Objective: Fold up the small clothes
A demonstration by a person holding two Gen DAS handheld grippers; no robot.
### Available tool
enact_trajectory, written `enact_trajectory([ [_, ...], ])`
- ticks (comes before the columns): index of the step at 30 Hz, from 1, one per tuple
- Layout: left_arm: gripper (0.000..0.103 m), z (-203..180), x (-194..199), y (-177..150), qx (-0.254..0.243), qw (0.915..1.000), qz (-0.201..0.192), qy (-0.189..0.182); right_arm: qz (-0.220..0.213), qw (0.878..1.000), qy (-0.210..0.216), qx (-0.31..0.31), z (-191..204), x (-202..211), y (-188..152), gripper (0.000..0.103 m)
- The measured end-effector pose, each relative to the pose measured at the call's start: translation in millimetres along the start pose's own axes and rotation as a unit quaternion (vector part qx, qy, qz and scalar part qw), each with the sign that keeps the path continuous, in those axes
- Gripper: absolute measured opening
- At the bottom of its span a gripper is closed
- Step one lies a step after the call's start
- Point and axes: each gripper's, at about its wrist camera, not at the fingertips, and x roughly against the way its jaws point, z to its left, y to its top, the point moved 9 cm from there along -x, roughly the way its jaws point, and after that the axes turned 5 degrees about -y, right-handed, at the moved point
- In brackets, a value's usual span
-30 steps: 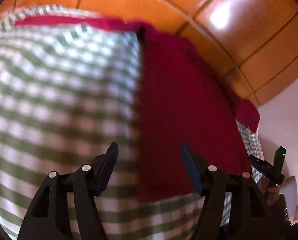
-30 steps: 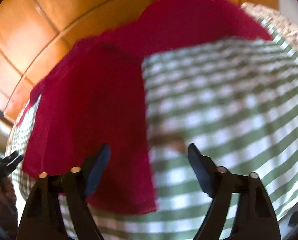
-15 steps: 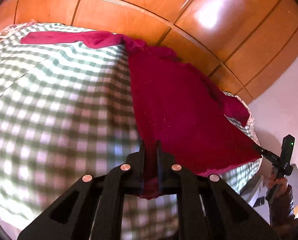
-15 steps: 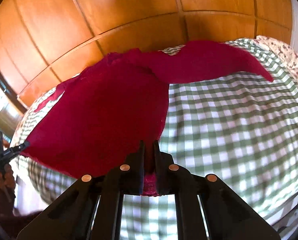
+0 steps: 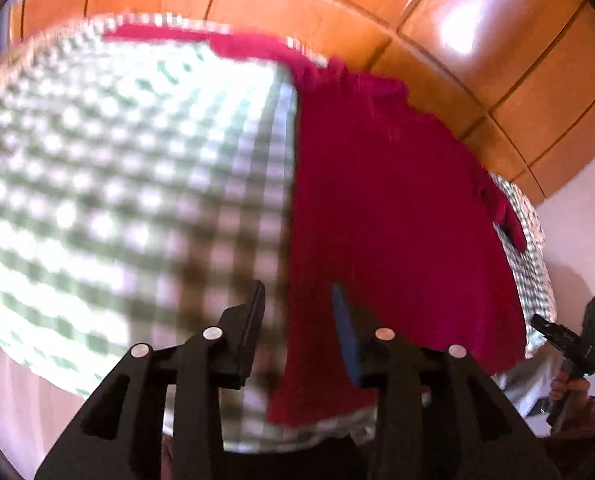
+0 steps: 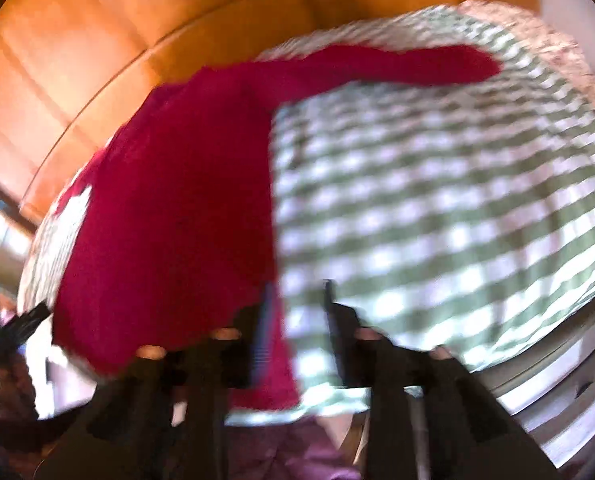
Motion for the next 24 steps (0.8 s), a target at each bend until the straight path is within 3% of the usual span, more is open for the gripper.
enact_trajectory([
  [1,0.034,-6,2,10,-0.009,0.9999,-0.012,0.001,-0.019,1.0,-0.017,-0.012,-12,3,13,0.053],
  [5,0.043,-22,-9,30,-0.029,0.9992,-0.027,-0.004,-0.066,0.992,-0.086,-0.07,-73,-2,63,0.053],
  [9,0.043,-48,-32,30,-0.047,0.9988,-0.013,-0.008,-0.081,0.976,-0.104,-0.173,-139,-20,103,0.053],
  [11,0.043,-63,-47,29,-0.053,0.9985,-0.001,-0.011,-0.086,0.967,-0.149,-0.187,-171,-32,122,0.053],
  [16,0.046,-82,-70,23,-0.072,0.997,0.027,-0.009,-0.083,0.948,-0.068,-0.298,-211,-60,158,0.052],
  [19,0.046,-94,-82,25,-0.083,0.9957,0.039,-0.009,-0.074,0.949,-0.053,-0.302,-211,-78,179,0.052],
  [22,0.047,-107,-93,25,-0.099,0.994,0.046,-0.008,-0.05,0.958,-0.037,-0.281,-197,-102,195,0.052],
  [23,0.048,-111,-97,24,-0.103,0.9935,0.048,-0.007,-0.043,0.962,-0.038,-0.267,-193,-108,199,0.05],
  [24,0.049,-115,-101,23,-0.106,0.993,0.051,-0.008,-0.04,0.965,-0.04,-0.255,-186,-109,199,0.041],
])
